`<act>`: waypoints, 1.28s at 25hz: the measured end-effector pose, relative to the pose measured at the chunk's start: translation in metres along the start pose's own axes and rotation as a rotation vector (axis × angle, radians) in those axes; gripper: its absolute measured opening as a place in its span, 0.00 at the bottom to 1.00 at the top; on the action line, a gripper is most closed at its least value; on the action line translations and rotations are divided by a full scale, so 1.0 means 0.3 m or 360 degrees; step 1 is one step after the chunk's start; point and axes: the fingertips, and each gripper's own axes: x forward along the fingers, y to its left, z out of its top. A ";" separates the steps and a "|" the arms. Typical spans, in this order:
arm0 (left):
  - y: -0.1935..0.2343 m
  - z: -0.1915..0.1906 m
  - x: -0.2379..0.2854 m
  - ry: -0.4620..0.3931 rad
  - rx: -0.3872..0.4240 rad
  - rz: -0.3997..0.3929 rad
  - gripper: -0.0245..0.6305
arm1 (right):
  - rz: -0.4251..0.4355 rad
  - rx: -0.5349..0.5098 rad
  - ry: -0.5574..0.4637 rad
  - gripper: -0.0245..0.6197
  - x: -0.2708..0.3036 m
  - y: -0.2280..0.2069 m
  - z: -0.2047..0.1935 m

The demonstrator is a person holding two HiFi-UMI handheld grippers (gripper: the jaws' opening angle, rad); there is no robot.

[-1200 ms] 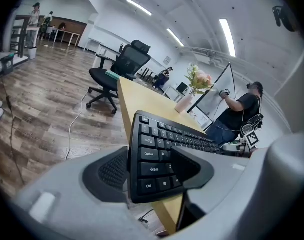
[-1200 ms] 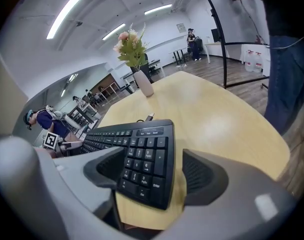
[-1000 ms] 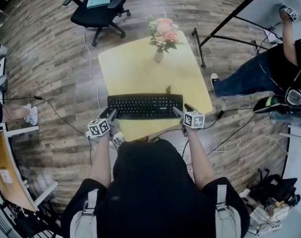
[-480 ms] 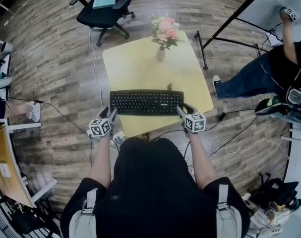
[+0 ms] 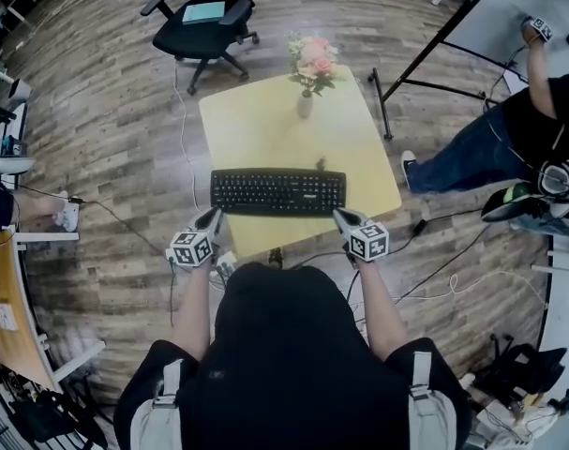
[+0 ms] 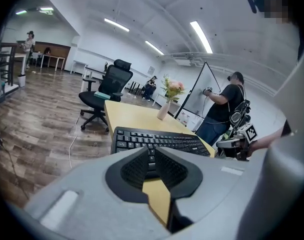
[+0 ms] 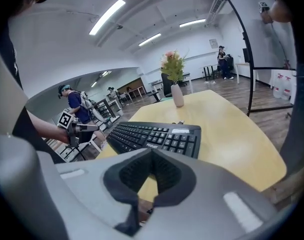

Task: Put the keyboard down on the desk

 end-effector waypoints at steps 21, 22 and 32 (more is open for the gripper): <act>-0.208 -0.097 -0.056 0.0133 0.0150 -0.0169 0.05 | -0.0004 -0.0016 -0.0048 0.04 -0.128 0.065 -0.107; -0.214 -0.097 -0.060 0.0136 0.0154 -0.0172 0.05 | -0.0003 -0.0026 -0.0041 0.04 -0.133 0.068 -0.113; -0.262 -0.098 -0.076 0.0135 0.0181 -0.0197 0.05 | 0.0038 -0.0131 -0.0016 0.04 -0.137 0.102 -0.118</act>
